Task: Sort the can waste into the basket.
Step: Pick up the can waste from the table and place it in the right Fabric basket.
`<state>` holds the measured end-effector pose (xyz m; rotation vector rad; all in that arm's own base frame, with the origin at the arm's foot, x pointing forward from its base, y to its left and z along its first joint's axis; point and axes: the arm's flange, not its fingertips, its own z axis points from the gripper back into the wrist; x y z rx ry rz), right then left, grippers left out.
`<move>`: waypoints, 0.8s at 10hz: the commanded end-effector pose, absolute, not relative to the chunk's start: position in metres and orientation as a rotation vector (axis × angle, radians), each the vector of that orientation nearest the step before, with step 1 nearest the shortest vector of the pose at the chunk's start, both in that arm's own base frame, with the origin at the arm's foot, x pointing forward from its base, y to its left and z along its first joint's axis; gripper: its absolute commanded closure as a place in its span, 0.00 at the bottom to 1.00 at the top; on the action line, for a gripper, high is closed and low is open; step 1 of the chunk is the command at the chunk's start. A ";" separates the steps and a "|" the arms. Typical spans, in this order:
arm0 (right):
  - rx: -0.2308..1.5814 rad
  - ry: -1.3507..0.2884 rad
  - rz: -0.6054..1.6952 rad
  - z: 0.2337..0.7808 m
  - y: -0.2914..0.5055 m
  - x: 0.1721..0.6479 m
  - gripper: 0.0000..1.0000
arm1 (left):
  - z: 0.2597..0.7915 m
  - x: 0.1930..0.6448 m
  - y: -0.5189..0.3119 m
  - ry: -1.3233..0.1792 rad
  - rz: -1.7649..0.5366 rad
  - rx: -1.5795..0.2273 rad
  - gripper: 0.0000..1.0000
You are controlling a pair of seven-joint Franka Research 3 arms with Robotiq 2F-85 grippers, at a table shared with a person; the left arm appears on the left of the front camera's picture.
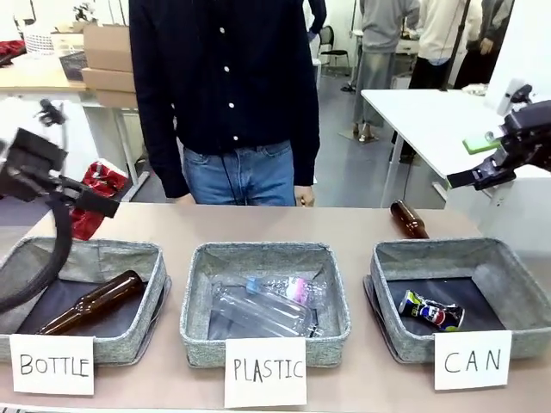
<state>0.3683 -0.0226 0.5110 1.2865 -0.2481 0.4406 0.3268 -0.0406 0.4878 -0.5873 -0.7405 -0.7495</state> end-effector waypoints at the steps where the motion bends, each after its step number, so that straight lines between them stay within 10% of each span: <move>1: 1.280 -0.263 0.467 0.510 -0.023 0.368 0.00 | 0.480 0.343 -0.058 -0.671 -0.704 -0.504 1.00; 5: 1.286 -0.248 0.441 0.511 -0.022 0.369 0.00 | 0.481 0.337 -0.050 -0.700 -0.735 -0.539 0.99; 8: 1.010 -0.505 0.379 0.612 -0.109 0.310 0.00 | 0.508 0.379 -0.184 -0.793 -1.132 -0.832 1.00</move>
